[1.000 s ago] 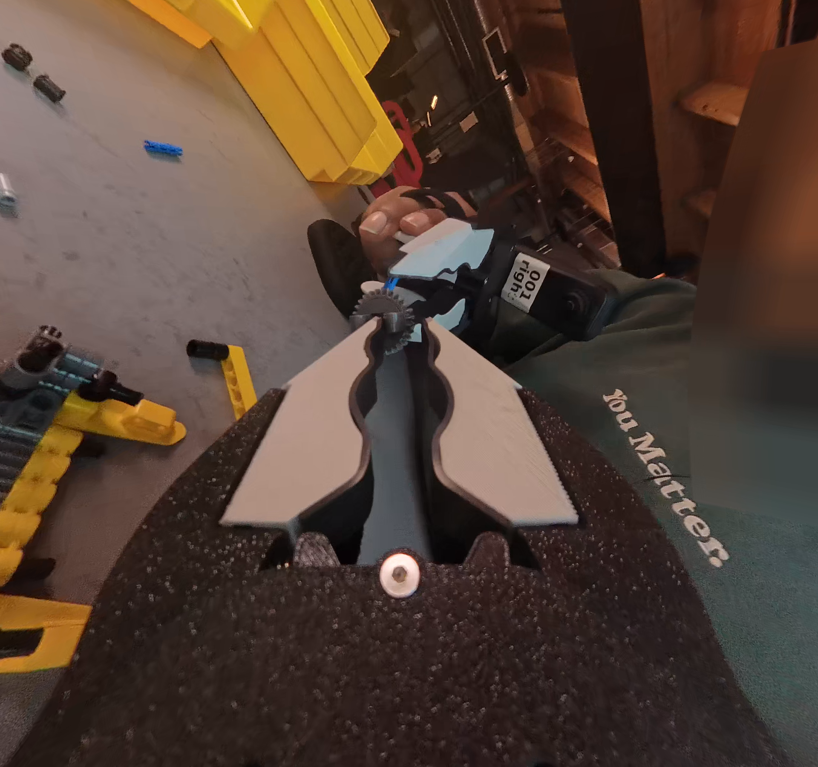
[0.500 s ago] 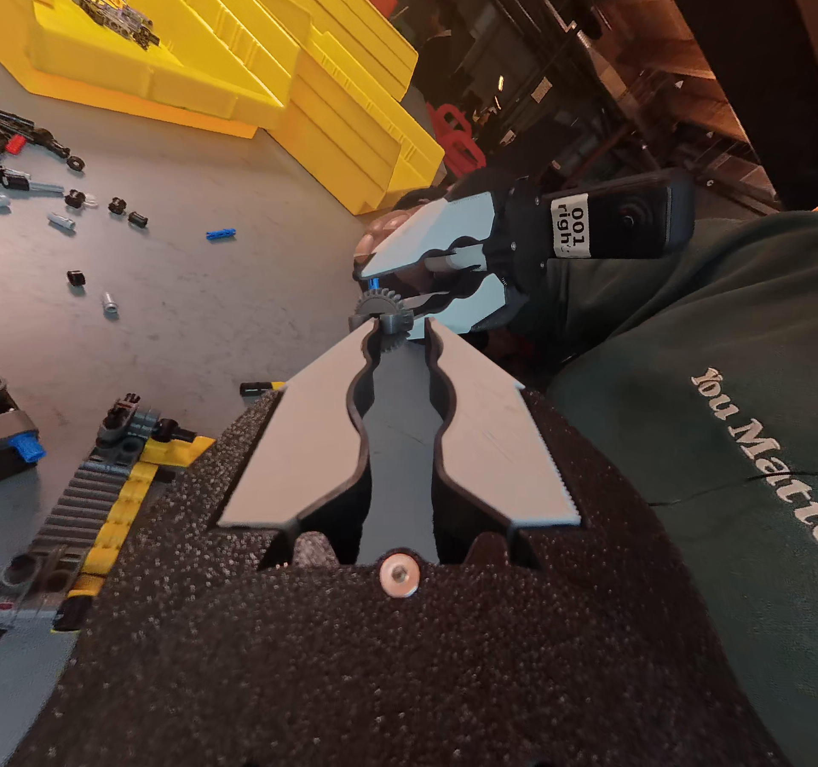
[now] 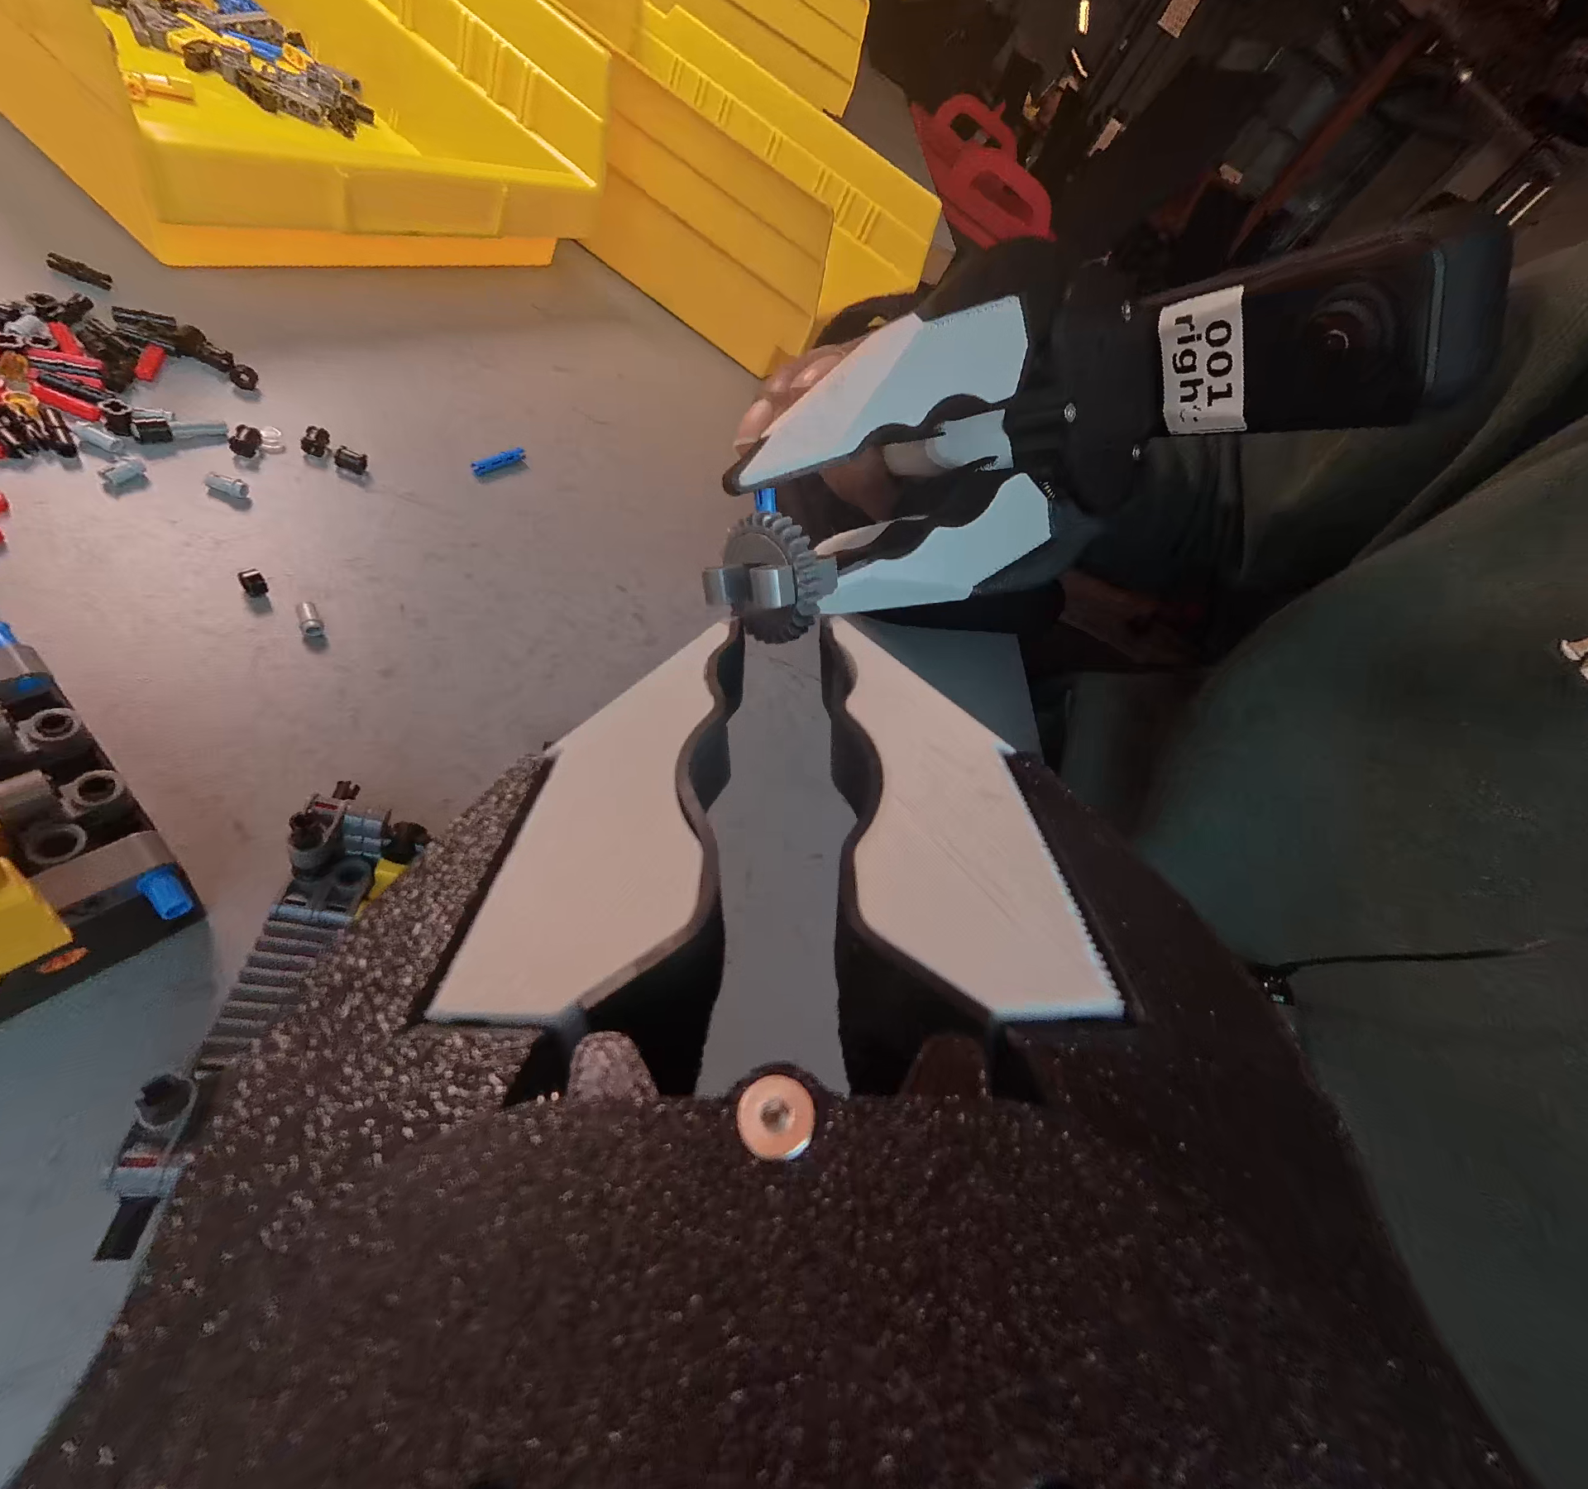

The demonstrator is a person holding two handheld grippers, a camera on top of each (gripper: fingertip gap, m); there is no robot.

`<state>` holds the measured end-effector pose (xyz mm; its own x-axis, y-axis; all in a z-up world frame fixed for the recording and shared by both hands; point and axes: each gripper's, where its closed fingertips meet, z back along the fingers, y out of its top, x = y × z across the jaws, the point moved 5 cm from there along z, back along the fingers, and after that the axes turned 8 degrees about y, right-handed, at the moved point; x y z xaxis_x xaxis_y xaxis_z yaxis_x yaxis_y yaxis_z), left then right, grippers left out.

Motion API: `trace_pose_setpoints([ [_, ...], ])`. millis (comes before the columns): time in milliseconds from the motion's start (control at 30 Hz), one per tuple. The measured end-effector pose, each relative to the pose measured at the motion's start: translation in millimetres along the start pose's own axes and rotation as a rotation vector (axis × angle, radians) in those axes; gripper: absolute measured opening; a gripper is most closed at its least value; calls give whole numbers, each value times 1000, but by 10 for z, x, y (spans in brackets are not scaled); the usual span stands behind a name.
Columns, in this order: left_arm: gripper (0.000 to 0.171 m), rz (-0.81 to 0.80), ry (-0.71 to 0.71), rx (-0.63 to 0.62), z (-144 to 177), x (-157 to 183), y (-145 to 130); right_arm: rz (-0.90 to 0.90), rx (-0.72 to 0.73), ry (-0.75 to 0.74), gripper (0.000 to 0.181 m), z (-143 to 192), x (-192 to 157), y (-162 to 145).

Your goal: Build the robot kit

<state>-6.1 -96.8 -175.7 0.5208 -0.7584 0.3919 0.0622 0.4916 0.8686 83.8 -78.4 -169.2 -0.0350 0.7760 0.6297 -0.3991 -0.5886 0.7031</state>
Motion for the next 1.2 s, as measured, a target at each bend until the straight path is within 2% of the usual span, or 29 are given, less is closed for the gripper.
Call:
trace_pose_setpoints([
  [233, 10, -20, 68, 28, -1, -71, -2, 37, -39, -32, 22, -74, 8, -36],
  [467, 5, -3, 92, 68, 11, -119, 12, -44, -10, -30, 22, -86, 33, -33],
  [733, 5, 189, 32, 101, 19, -205, 44, -40, -15, -26, 25, -116, 78, -73],
  [800, 5, 219, 15, 108, 23, -202, 42, -15, -11, -22, 28, -112, 63, -73],
  [933, 4, 272, -25, 109, 21, -203, 38, 26, 4, -16, 23, -77, 71, -77],
  [1200, 4, 326, -42, 124, 32, -208, 40, -61, 31, -7, 21, -77, 84, -65],
])
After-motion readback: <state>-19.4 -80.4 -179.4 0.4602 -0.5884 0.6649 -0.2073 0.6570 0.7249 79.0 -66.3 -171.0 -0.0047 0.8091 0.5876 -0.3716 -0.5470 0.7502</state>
